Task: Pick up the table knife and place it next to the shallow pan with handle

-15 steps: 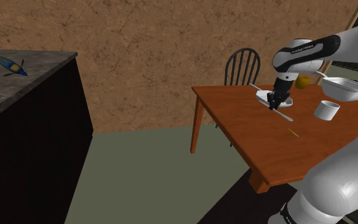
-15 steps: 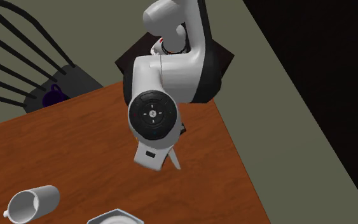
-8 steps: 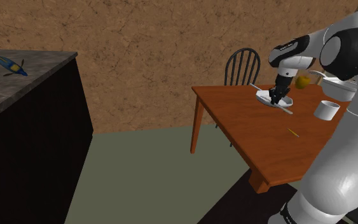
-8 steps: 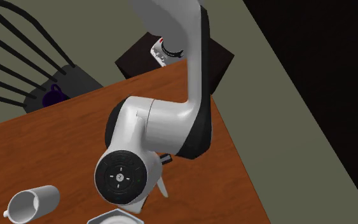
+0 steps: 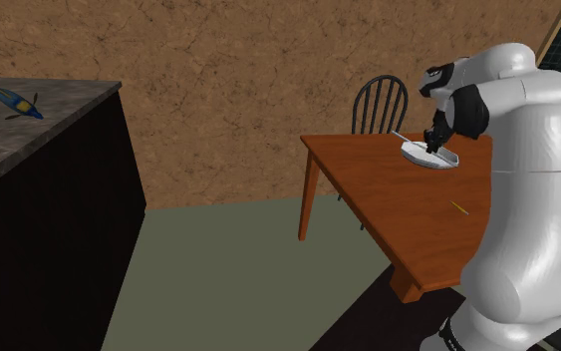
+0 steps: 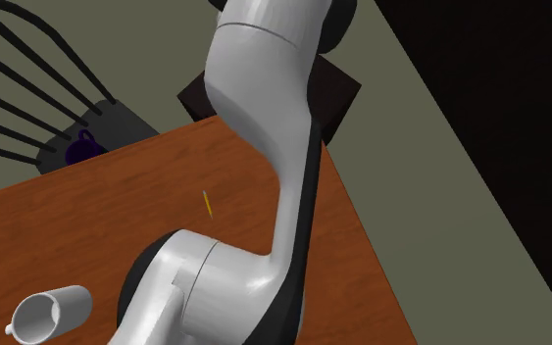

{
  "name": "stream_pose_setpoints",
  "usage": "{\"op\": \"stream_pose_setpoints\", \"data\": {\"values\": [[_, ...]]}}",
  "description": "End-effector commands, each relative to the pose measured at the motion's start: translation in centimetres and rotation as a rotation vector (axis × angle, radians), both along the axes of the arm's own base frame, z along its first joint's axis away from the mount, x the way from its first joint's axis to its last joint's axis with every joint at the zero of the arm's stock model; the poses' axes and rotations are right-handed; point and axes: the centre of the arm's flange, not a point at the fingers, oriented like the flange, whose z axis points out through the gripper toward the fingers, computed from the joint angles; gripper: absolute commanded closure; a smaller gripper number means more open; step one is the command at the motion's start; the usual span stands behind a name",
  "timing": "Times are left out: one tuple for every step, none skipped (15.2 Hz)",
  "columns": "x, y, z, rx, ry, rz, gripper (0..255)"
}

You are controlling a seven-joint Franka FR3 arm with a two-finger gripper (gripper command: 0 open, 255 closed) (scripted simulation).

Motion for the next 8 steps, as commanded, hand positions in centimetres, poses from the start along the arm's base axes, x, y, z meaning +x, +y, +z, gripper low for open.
{"op": "stream_pose_setpoints", "data": {"values": [[0.4,-1.9,-0.1,0.001,-0.001,0.002,255],[0.4,-1.9,-0.6,0.001,-0.001,0.002,255],[0.4,-1.9,-1.1,0.001,-0.001,0.002,255],[0.4,-1.9,-1.6,0.001,-0.001,0.002,255],[0.4,-1.9,-2.2,0.001,-0.001,0.002,255],[0.4,-1.9,-2.7,0.001,-0.001,0.002,255],[0.4,-1.9,-3.2,0.001,-0.001,0.002,255],[0.4,-1.9,-3.8,0.001,-0.001,0.002,255]]}}
